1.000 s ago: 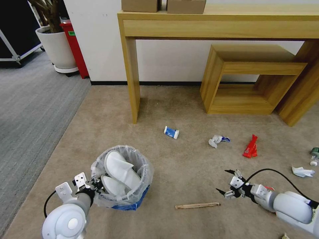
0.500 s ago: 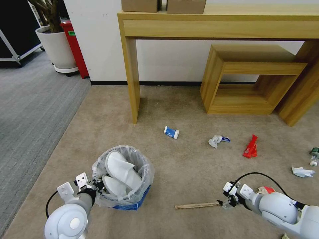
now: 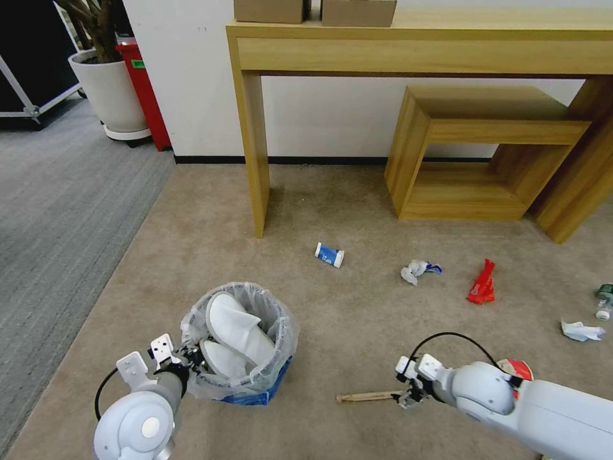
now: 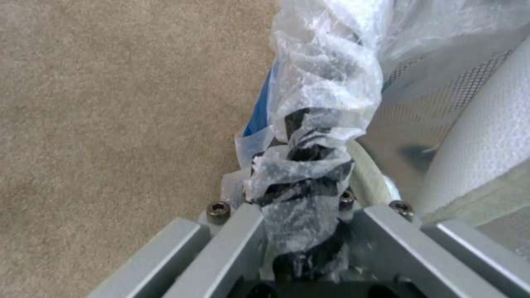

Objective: Pick up the trash bin and place the garbage on the floor into it.

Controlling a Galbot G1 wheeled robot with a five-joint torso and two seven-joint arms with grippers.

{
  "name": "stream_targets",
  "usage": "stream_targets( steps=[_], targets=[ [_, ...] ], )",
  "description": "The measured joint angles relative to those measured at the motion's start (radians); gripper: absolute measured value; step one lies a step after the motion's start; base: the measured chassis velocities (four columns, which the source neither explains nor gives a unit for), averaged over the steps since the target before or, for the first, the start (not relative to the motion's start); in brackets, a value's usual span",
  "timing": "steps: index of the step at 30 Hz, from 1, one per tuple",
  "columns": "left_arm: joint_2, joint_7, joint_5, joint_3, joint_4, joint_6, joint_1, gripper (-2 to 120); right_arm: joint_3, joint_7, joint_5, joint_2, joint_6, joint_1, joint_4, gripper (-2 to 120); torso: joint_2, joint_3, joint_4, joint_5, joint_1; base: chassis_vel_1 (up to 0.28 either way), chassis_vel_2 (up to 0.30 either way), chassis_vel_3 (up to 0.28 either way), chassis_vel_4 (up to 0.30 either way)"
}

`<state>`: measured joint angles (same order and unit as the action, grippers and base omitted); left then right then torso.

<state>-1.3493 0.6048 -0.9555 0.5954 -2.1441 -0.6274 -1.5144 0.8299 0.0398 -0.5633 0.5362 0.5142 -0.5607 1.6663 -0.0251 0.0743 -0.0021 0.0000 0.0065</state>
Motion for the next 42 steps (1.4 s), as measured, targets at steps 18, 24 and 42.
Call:
stream_targets(
  steps=[18, 24, 42],
  targets=[
    [-0.049, -0.016, 0.035, 0.012, 0.015, 0.008, 0.002, 0, 0.162, 0.089, 0.091, 0.088, -0.151, 0.089, -0.165, 100, 0.000, 0.000, 0.0000, 0.0002, 0.000, 0.000, 0.000, 0.000, 0.000],
    [-0.051, -0.017, 0.036, 0.015, 0.020, 0.009, 0.004, 0, 0.185, 0.076, 0.094, 0.122, -0.181, 0.095, -0.204, 100, 0.000, 0.000, -0.0001, 0.0002, 0.000, 0.000, 0.000, 0.000, 0.000],
    [-0.035, -0.019, 0.024, 0.016, 0.041, 0.017, 0.017, 0, 0.220, 0.028, 0.076, 0.205, -0.233, 0.093, -0.286, 77, 0.000, 0.000, -0.0005, -0.0012, 0.000, 0.000, 0.000, 0.000, 0.000]
  ],
)
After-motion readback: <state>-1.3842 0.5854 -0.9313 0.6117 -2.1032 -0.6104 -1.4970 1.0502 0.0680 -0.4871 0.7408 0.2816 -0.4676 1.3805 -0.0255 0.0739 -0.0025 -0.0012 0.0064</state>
